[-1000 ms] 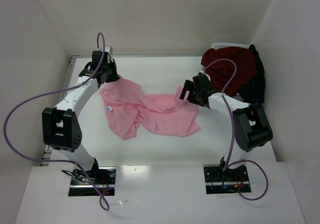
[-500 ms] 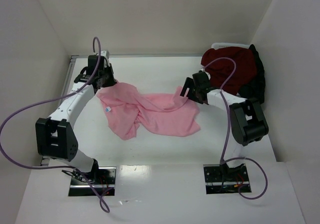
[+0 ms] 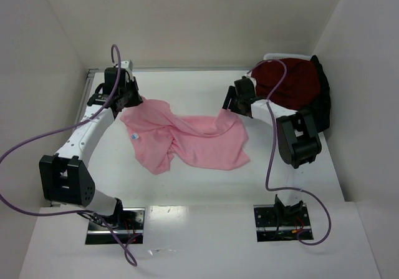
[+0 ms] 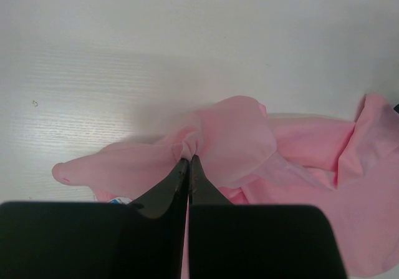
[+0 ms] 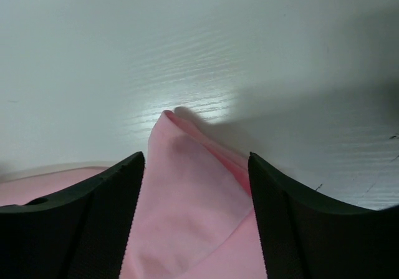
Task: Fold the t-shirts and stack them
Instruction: Flatten out the tshirt
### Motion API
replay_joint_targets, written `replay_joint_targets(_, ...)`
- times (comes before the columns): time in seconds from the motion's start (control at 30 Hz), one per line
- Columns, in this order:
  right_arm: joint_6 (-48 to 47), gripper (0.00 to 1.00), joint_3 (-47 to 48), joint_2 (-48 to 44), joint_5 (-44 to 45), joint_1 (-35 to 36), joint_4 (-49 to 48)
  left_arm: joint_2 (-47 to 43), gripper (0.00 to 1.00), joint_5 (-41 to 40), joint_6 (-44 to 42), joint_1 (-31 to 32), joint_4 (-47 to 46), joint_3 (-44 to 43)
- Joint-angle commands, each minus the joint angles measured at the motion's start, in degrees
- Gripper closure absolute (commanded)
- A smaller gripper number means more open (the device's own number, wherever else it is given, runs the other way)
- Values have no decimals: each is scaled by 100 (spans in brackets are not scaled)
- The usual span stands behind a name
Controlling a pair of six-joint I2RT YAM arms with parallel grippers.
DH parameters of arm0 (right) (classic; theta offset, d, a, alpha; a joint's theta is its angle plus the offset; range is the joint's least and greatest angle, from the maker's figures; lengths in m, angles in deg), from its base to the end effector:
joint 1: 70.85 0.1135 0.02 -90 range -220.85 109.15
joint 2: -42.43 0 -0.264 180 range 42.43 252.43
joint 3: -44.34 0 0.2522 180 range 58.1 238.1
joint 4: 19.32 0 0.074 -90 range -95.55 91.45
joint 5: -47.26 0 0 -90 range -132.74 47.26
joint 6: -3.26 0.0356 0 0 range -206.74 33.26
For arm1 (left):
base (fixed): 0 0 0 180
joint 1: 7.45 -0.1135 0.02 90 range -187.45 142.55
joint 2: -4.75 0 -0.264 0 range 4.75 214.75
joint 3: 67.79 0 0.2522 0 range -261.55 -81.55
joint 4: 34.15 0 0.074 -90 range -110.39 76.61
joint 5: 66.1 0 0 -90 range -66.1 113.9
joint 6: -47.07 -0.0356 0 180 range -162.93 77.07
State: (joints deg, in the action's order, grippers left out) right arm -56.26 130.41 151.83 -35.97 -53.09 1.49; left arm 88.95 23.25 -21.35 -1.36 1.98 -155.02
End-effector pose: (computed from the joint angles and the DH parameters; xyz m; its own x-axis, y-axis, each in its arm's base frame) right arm 0.3991 0.1234 0.1865 -0.6843 0.3097 -0.6601 0.1448 0.9450 0.2933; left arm 0.3351 -0.0353 0.3296 -0.5405 -0.3122 -0.7813 -0.1099 0.9468 -0.3024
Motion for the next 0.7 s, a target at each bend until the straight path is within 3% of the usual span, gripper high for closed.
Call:
replay_joint_targets(0.0,-139,29,257,213,89,8,33,-18,100,108,-198,-37,-84,-27)
replay_joint_targets(0.2,-77,41,204,327,-157,8,-36,35,100,108,-198,-37,-84,25)
replay_joint_targets(0.27,-77,49,143,327,-306,8,-107,87,99,161,-198,-37,-84,26)
replay_joint_targets(0.3,-77,55,143,379,-307,8,-107,87,99,161,-198,-37,-84,26)
replay_joint_targets(0.33,-77,69,143,380,-377,8,-107,87,99,161,-198,-37,-84,26)
replay_joint_targets(0.47,-77,98,266,441,-448,8,-37,87,99,213,-251,-37,-84,26)
replay_joint_targets(0.67,-77,100,389,57,-509,8,69,35,100,214,-251,-90,-84,-26)
